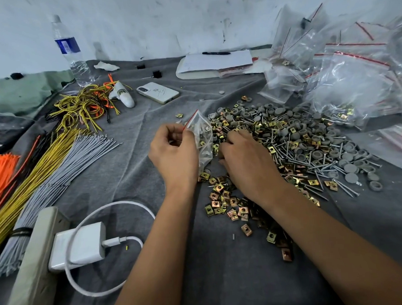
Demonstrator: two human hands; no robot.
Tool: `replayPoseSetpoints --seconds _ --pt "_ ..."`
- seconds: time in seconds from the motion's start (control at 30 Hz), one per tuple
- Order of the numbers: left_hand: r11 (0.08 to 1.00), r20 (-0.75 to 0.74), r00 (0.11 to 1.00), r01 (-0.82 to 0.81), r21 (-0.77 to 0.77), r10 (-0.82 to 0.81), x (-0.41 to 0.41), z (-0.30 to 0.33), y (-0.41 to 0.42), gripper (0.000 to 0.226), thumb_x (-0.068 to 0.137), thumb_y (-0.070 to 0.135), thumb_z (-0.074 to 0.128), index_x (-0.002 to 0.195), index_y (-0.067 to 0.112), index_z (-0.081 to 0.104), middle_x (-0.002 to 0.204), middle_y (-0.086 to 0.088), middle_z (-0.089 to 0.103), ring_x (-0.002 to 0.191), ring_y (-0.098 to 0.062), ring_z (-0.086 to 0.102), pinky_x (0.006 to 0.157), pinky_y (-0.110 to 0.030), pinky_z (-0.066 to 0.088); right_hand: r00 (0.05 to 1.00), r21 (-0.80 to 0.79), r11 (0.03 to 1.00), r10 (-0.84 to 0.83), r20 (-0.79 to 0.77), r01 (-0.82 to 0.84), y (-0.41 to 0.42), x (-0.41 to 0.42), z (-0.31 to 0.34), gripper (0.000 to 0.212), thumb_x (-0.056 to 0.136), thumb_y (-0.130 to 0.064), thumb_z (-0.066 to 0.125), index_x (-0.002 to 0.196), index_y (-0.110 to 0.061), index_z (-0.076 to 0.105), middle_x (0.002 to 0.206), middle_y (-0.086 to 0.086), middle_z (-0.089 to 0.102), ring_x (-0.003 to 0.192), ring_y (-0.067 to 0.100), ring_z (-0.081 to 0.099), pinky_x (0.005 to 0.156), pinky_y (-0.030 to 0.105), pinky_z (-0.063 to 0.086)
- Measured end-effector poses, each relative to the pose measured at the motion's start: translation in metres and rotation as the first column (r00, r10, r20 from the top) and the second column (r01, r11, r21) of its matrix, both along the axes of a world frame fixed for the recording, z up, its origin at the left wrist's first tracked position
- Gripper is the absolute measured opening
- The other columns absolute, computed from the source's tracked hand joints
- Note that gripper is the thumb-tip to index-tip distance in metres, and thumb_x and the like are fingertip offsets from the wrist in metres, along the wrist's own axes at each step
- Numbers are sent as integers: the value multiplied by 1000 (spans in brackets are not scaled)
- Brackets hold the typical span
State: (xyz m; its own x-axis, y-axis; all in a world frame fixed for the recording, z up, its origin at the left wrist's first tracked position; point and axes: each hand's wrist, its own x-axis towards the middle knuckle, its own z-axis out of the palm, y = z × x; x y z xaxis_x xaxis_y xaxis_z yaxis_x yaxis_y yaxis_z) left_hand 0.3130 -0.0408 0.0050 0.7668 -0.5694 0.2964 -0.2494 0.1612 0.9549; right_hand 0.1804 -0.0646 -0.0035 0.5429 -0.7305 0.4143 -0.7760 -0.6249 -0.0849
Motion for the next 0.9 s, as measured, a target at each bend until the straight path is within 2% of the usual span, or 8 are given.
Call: replayPoseSetpoints --seconds 0.07,0.23,0.3,0.4,0.67,0.77,0.83,0.9 --pt "1000 -2 1000 -4 -4 4 0 0 0 8 85 4 65 82 10 70 69 6 60 62 -3 51 60 -15 42 998 -30 998 49 45 -48 -3 -4 -3 16 98 -21 66 110 -12 70 113 3 60 111 19 53 90 33 54" --pt "997 100 992 74 7 -74 -5 0 1 12 86 4 67 81 15 70 68 10 63 61 0 55 60 -14 44 826 -103 990 134 548 -93 -7 -15 9 11 99 -12 64 106 -4 68 102 8 70 93 15 63 85 13 45" --pt "993 198 973 116 29 -119 -10 -1 2 11 85 4 68 82 14 70 66 10 64 61 0 58 60 -13 44 812 -174 974 218 542 -146 -10 -20 11 10 98 -9 67 105 -3 72 100 8 71 93 16 64 86 15 47" --pt "990 281 949 136 46 -143 -12 -3 1 9 84 6 69 82 15 70 68 10 66 65 -3 61 61 -16 45 847 -140 959 282 451 -245 -12 -21 10 14 91 -7 75 105 -4 77 98 9 70 92 22 65 82 36 54" --pt "984 279 944 172 39 -176 -10 0 3 11 85 8 69 78 17 68 66 8 65 61 -4 59 59 -17 45 702 -233 972 190 686 -36 -19 -28 11 20 101 -18 65 109 0 70 99 9 73 91 18 68 80 27 55" --pt "969 254 935 237 75 -248 -8 9 5 13 87 5 71 79 14 69 66 6 63 62 -9 59 60 -24 47 656 -119 992 121 745 -48 -22 -32 8 26 104 -24 59 112 -1 66 97 6 69 88 17 66 75 35 55" --pt "930 213 906 346 120 -365 -7 23 7 10 88 2 72 81 10 71 69 -2 63 61 -12 57 58 -27 47 600 26 976 112 792 -217 -23 -35 9 37 104 -38 56 122 -6 64 108 3 68 99 17 65 83 40 56" --pt "852 113 845 517 81 -523 -5 45 9 11 89 -1 73 81 7 71 69 -6 65 56 -10 57 52 -22 46 515 209 858 72 854 -468 -23 -39 12 55 97 -64 51 130 -21 61 122 -1 67 115 14 64 96 32 55"
